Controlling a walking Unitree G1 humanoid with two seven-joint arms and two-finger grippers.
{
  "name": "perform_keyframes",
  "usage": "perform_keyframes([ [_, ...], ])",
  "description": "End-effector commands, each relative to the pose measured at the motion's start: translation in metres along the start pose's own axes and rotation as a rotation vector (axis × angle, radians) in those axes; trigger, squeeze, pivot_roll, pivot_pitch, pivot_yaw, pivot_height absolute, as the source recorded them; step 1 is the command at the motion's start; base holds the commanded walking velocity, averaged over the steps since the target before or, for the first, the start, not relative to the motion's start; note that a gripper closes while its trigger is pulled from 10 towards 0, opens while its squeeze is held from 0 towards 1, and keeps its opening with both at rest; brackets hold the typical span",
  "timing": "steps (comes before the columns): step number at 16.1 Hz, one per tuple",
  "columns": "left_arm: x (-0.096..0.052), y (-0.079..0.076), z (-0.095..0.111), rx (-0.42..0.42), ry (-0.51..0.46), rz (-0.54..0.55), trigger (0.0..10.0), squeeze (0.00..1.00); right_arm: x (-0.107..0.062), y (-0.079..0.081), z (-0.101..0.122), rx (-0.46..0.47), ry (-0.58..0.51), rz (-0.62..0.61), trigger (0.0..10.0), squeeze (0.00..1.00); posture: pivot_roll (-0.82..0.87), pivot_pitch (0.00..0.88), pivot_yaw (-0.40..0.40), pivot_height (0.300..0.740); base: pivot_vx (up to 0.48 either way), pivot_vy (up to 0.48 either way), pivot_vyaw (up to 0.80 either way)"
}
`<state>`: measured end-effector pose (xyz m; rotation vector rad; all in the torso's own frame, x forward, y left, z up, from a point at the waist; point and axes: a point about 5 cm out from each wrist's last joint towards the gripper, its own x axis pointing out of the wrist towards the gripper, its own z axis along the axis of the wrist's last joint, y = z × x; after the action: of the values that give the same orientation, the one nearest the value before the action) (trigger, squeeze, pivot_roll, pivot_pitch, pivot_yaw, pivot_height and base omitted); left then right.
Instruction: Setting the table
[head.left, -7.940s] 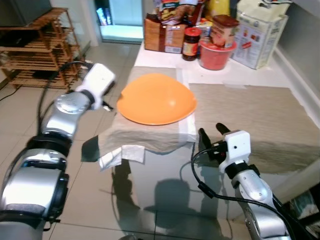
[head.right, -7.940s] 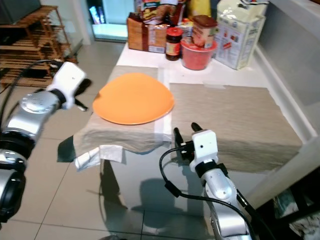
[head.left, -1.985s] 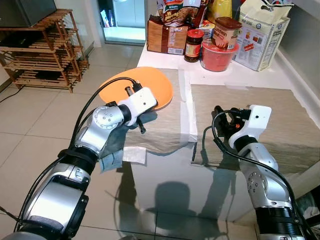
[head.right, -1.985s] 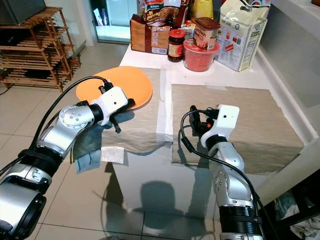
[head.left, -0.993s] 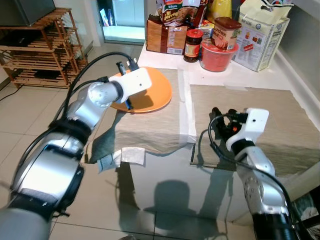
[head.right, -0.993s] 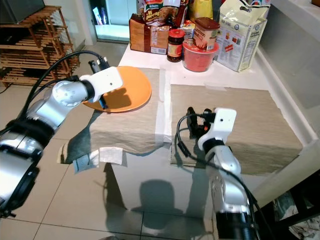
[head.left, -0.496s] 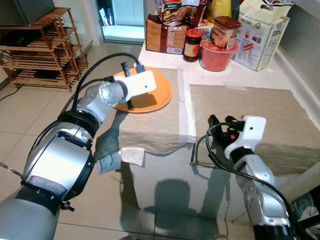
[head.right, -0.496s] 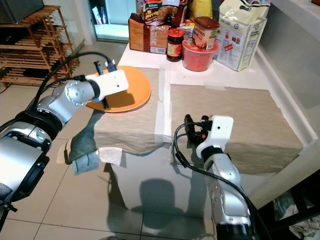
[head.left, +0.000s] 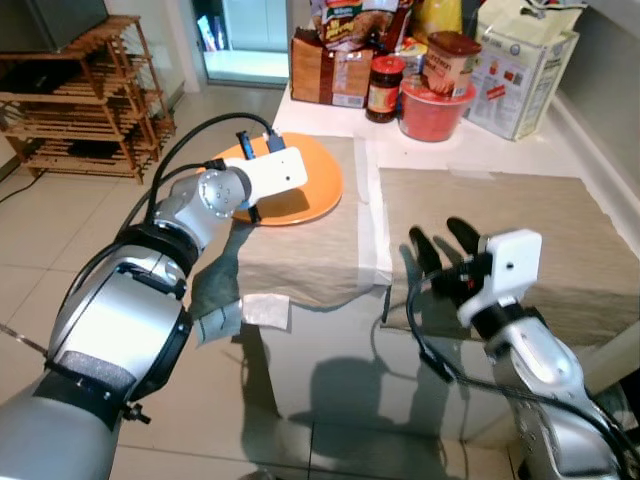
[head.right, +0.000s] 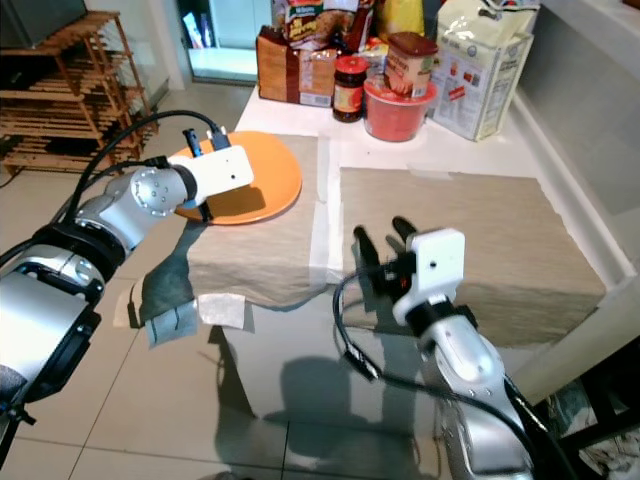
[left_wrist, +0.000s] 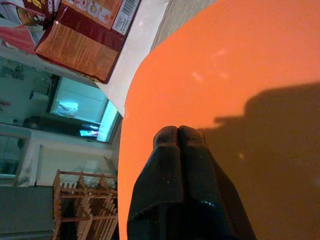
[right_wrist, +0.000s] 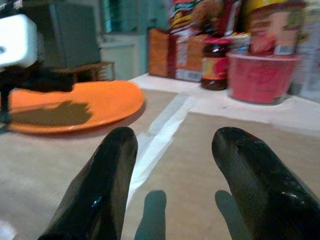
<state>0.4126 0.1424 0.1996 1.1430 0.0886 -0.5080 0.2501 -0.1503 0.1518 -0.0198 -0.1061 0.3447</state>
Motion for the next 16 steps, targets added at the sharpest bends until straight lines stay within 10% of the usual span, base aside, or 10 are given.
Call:
perform_keyframes([
  [1,0.001,0.003,0.003,-0.010,0.007,-0.004,10.0,0.00,-0.001,0.003,0.004,0.004,0.000,0.034,10.0,0.00,-0.07,0.003,0.027,0.740,0.000,0.000,0.00],
  [16,0.006,-0.018,0.008,-0.006,0.028,-0.202,10.0,0.00,-0.011,0.019,0.007,0.044,0.060,0.152,10.0,0.00,-0.08,0.000,0.042,0.740,0.000,0.000,0.00],
])
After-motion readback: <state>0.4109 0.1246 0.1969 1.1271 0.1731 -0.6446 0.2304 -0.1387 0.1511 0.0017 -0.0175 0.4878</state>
